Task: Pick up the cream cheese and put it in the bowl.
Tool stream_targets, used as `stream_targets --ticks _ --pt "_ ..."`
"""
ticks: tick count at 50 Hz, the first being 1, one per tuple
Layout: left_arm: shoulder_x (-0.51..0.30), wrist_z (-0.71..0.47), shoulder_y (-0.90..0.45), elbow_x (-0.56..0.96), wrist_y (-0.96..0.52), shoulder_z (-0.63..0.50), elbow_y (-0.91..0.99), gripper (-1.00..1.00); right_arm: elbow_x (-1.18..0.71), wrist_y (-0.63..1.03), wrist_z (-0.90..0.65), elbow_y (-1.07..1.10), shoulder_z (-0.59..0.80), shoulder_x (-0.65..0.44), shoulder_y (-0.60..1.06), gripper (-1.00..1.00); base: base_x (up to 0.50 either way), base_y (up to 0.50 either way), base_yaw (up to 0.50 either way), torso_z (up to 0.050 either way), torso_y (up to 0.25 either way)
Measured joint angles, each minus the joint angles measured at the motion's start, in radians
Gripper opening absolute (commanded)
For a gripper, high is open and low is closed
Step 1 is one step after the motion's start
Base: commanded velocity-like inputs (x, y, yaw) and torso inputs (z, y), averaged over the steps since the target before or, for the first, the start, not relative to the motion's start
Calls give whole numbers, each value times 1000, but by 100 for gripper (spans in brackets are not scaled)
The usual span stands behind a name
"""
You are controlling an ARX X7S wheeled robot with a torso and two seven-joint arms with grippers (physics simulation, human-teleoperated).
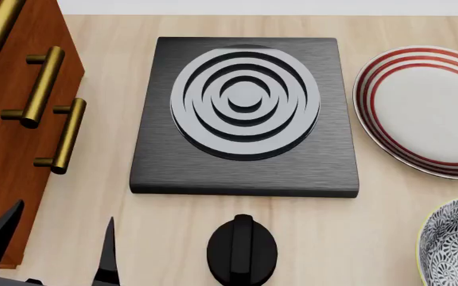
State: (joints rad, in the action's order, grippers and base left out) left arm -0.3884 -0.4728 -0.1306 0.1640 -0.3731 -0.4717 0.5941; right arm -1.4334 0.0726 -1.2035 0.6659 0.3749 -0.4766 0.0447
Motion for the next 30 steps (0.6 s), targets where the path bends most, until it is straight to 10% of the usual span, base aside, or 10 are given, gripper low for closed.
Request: stream_targets --ticks 30 --pt "-5 -6 0 4 8 -4 0 100 -14 5 18 -60 10 10 29 100 0 0 0 0 0"
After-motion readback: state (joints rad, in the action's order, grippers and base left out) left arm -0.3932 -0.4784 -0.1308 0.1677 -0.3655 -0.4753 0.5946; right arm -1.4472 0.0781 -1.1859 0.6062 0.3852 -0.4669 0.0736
